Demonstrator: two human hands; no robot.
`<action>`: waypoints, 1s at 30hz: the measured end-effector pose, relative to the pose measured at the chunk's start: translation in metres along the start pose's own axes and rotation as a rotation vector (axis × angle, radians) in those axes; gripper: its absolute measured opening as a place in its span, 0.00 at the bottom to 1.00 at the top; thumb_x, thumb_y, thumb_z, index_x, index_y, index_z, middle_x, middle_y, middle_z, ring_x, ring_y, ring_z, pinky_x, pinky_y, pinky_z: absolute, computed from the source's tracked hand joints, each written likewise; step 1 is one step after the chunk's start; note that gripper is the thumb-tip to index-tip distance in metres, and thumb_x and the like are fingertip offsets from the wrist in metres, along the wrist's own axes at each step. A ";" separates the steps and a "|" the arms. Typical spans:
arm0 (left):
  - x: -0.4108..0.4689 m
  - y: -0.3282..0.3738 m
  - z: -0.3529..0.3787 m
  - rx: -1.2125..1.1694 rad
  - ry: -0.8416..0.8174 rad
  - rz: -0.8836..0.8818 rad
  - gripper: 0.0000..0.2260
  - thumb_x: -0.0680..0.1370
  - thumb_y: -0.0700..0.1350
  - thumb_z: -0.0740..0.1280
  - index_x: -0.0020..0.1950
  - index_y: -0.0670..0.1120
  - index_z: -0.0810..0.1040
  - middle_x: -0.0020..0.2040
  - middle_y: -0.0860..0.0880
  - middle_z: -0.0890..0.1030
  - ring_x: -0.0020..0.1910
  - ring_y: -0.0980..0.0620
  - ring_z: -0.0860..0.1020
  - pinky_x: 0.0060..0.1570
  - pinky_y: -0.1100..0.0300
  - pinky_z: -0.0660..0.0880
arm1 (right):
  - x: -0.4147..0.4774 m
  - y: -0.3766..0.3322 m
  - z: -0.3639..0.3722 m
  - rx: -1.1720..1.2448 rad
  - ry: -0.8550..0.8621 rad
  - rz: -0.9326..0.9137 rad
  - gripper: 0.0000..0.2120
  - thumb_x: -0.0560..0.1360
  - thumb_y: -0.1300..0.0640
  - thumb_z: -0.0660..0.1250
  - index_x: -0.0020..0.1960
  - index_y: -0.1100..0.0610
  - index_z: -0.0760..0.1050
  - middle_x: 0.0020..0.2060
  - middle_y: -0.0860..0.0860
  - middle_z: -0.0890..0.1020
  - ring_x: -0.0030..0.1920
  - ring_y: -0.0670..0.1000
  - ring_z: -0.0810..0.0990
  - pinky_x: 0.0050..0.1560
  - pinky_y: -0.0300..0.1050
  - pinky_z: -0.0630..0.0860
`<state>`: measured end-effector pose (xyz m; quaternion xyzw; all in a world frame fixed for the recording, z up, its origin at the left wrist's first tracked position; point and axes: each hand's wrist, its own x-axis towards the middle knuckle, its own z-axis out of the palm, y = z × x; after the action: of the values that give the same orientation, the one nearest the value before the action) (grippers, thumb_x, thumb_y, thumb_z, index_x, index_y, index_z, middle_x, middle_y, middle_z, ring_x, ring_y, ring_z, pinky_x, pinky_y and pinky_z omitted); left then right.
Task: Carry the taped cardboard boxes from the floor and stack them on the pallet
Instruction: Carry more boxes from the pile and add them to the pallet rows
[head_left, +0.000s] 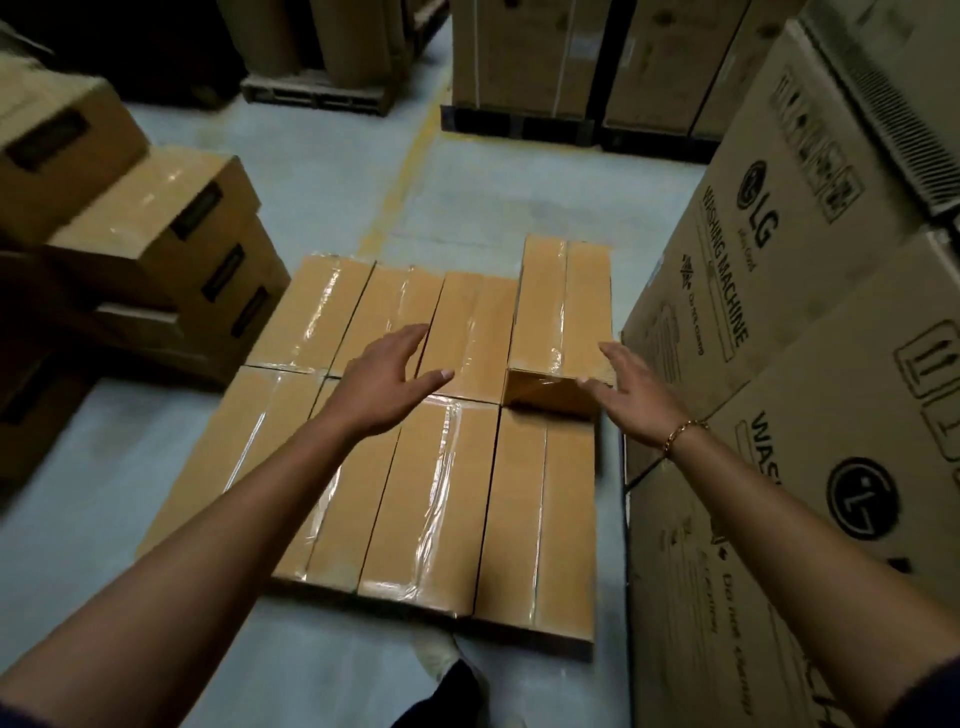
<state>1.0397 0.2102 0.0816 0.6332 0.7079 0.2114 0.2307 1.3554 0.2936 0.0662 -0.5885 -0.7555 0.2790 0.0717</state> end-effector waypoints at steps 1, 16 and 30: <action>-0.015 0.002 -0.010 0.001 0.026 0.002 0.34 0.80 0.63 0.64 0.82 0.52 0.58 0.81 0.50 0.62 0.79 0.47 0.61 0.75 0.41 0.62 | -0.013 -0.004 -0.005 -0.004 0.014 -0.013 0.35 0.80 0.35 0.58 0.81 0.49 0.55 0.81 0.50 0.57 0.79 0.54 0.59 0.75 0.65 0.60; -0.189 -0.061 -0.136 -0.031 0.322 -0.143 0.34 0.80 0.65 0.63 0.82 0.54 0.59 0.81 0.49 0.62 0.80 0.46 0.59 0.75 0.37 0.60 | -0.099 -0.143 -0.001 -0.080 0.063 -0.253 0.34 0.80 0.36 0.59 0.81 0.49 0.56 0.81 0.49 0.58 0.79 0.52 0.58 0.76 0.59 0.59; -0.298 -0.298 -0.318 0.015 0.379 -0.328 0.35 0.78 0.69 0.61 0.81 0.54 0.61 0.81 0.51 0.63 0.80 0.48 0.59 0.76 0.41 0.61 | -0.053 -0.430 0.178 -0.002 -0.068 -0.416 0.34 0.79 0.35 0.59 0.81 0.47 0.56 0.80 0.48 0.59 0.79 0.53 0.59 0.76 0.61 0.60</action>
<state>0.6396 -0.1211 0.1787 0.4606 0.8333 0.2810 0.1203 0.9283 0.1188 0.1473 -0.4101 -0.8629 0.2772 0.1017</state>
